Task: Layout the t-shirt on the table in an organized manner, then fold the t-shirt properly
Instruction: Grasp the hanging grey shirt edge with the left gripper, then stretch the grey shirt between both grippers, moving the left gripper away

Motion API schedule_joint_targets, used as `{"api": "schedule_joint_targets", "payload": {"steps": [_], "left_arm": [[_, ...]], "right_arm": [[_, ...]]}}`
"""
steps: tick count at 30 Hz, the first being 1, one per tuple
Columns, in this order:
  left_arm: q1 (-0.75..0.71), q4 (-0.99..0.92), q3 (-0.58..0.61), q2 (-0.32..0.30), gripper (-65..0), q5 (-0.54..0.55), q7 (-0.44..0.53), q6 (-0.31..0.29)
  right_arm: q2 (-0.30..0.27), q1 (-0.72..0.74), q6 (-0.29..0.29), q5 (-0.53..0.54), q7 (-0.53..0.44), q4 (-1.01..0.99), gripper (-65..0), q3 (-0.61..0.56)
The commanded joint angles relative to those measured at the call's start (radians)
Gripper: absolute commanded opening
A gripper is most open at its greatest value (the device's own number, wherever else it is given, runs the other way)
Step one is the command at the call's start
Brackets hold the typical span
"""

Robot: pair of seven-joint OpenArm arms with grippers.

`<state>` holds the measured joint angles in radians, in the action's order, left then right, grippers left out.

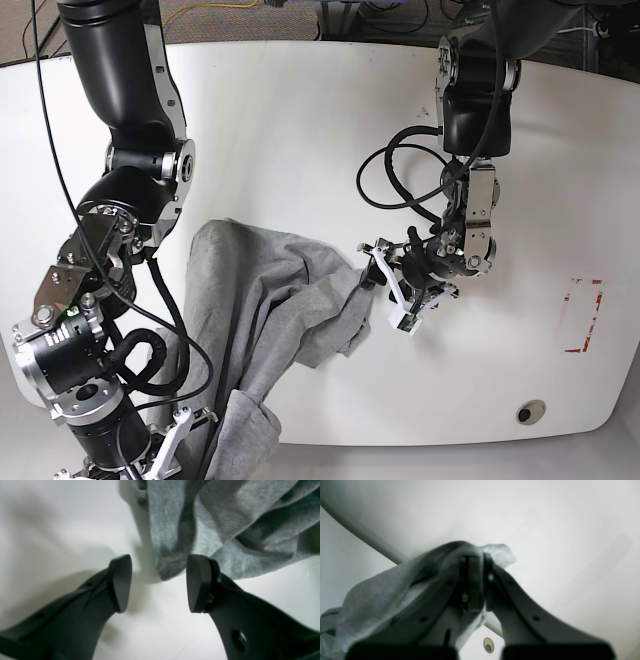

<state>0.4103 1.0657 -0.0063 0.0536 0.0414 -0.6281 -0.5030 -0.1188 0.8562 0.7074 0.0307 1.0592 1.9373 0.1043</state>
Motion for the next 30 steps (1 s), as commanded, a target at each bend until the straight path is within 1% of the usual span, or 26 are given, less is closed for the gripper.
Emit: {"api": "schedule_joint_targets", "payload": {"steps": [1,8,14,26,27,29,30], "left_arm": [[0.046,0.003,-0.001,0.015,-31.8,0.015,0.027,-0.012],[0.054,-0.041,0.015,0.022,-31.8,0.015,0.027,-0.032],[0.051,-0.086,0.070,0.022,-31.8,0.016,0.027,-0.032],[0.048,-0.112,0.085,0.022,-33.1,0.012,0.027,-0.023],[0.049,-0.120,0.085,0.022,-34.2,0.012,0.027,-0.023],[0.052,-0.144,0.087,0.021,-39.2,0.010,0.029,-0.023],[0.054,-0.163,0.095,0.021,-44.0,0.010,0.032,-0.023]], "right_arm": [[-0.003,0.039,-0.009,0.005,-0.026,0.014,-65.0,0.002],[-0.003,0.044,-0.009,0.005,-0.026,0.014,-65.0,0.002],[-0.003,0.044,-0.009,0.005,-0.026,0.014,-65.0,0.002],[-0.003,0.042,-0.009,0.005,-0.026,0.014,-65.0,0.002],[-0.003,0.041,-0.009,0.005,-0.026,0.014,-65.0,0.002],[-0.003,0.041,-0.009,0.005,-0.026,0.014,-65.0,0.002],[-0.003,0.039,-0.009,0.005,-0.026,0.014,-65.0,0.002]]}}
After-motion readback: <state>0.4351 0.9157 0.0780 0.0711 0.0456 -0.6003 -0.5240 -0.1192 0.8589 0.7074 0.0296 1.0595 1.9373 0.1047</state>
